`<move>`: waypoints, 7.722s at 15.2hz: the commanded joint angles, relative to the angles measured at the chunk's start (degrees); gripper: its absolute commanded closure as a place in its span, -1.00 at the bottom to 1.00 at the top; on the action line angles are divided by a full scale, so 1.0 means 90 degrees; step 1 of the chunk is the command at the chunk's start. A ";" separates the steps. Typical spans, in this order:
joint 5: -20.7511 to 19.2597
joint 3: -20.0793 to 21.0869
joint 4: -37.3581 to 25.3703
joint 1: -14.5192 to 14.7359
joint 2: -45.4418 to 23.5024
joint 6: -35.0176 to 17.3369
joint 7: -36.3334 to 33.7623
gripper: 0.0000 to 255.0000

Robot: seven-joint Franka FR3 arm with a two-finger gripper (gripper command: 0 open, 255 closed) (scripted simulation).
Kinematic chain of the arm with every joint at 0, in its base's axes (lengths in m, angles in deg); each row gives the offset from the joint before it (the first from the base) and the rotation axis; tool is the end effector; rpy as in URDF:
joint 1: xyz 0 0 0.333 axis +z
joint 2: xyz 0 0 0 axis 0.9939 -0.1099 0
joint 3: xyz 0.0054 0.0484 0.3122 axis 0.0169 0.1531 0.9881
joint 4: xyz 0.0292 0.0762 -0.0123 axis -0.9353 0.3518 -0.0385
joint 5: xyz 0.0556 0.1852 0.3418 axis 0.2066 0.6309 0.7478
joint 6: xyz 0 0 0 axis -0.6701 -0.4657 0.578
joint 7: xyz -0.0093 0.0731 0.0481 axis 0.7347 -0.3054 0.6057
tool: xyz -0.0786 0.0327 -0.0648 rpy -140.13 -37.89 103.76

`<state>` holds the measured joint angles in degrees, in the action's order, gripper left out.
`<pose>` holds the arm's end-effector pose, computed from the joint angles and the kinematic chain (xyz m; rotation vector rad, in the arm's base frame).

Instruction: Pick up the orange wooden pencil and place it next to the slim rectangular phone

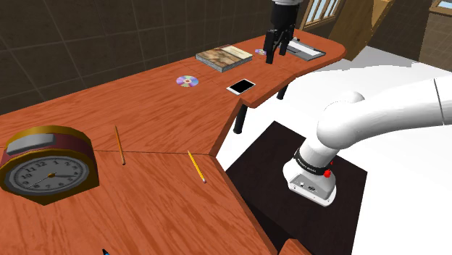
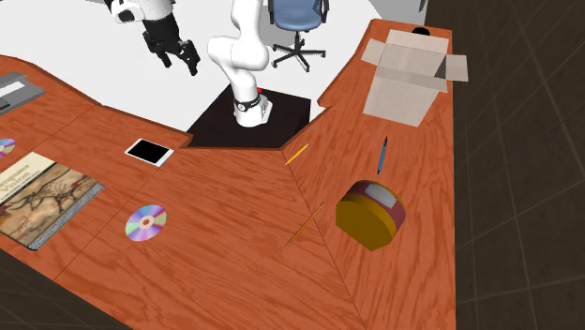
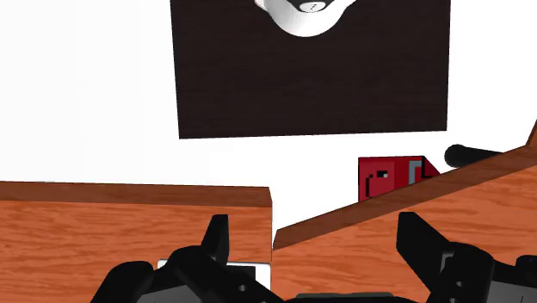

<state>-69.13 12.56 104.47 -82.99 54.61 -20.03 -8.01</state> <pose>0.2937 -0.0194 0.5683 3.0687 -0.0424 -0.1608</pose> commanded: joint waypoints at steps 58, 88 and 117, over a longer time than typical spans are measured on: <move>-0.2035 0.3537 -0.7626 0.2799 -1.0024 -0.1013 -0.8427 -1.00; -0.1882 0.3618 -0.8263 0.2776 -0.9614 -0.0040 -0.8165 1.00; -0.1108 0.2835 -0.3631 -0.1099 -0.6354 -0.2249 -0.4447 1.00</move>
<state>-79.10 38.55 71.46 -92.08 -2.94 -39.99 -49.34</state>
